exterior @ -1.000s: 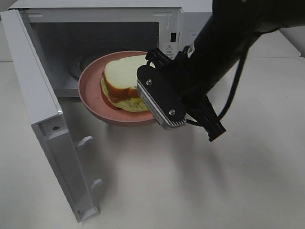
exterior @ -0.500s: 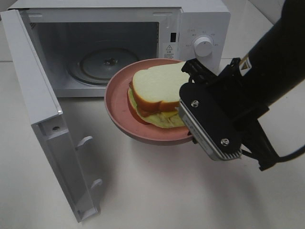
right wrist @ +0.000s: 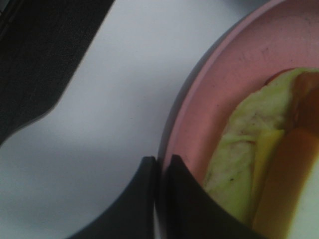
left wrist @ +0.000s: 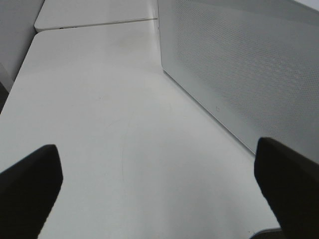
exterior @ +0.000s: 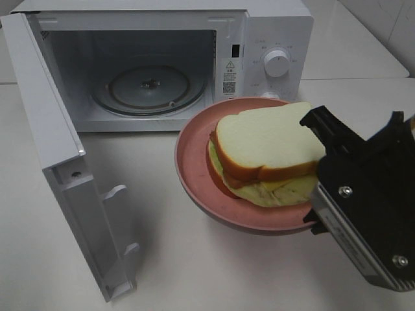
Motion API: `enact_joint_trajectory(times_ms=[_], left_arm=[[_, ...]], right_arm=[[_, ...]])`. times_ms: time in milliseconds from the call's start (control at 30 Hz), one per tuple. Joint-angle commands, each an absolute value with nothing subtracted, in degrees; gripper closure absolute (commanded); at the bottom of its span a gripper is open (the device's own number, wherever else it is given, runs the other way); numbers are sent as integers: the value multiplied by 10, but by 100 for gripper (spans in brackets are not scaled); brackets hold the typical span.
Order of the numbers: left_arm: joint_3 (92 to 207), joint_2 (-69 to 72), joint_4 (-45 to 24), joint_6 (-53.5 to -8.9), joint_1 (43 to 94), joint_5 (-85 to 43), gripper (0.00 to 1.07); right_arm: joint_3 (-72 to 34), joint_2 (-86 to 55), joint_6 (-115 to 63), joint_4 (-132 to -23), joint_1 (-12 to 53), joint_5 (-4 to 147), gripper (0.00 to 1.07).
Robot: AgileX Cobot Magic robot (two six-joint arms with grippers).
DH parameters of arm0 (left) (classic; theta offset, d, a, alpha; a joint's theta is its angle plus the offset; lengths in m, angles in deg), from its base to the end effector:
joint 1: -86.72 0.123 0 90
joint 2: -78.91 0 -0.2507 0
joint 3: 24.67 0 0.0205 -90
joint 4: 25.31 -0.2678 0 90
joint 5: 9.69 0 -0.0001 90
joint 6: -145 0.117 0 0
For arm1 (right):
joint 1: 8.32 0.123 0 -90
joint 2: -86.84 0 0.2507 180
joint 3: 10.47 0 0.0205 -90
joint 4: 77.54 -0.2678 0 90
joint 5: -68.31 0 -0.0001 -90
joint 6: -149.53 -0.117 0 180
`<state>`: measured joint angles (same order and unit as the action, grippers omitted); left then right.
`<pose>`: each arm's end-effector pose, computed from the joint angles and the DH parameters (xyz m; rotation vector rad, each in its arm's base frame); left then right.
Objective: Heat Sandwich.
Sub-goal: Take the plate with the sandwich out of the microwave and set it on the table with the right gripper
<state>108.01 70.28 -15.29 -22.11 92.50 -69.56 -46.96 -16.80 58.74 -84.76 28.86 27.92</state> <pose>0.0684 -0.0108 0.2778 0.1317 2.0050 -0.0007 0.1922 0.1577 0.1776 -2.3382 1.2961 -0.1531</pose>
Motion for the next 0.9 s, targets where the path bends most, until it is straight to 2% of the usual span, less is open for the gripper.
enact_joint_trajectory(times_ms=[33, 333, 900], left_arm=[[1079, 715, -152, -223, 928, -690, 5], [1079, 715, -152, -223, 928, -690, 5], [1079, 715, -152, -223, 928, -690, 5]], right_arm=[[-484, -197, 572, -848, 292, 285, 106], [-535, -272, 503, -812, 292, 271, 106], [-544, -289, 126, -661, 292, 252, 107]])
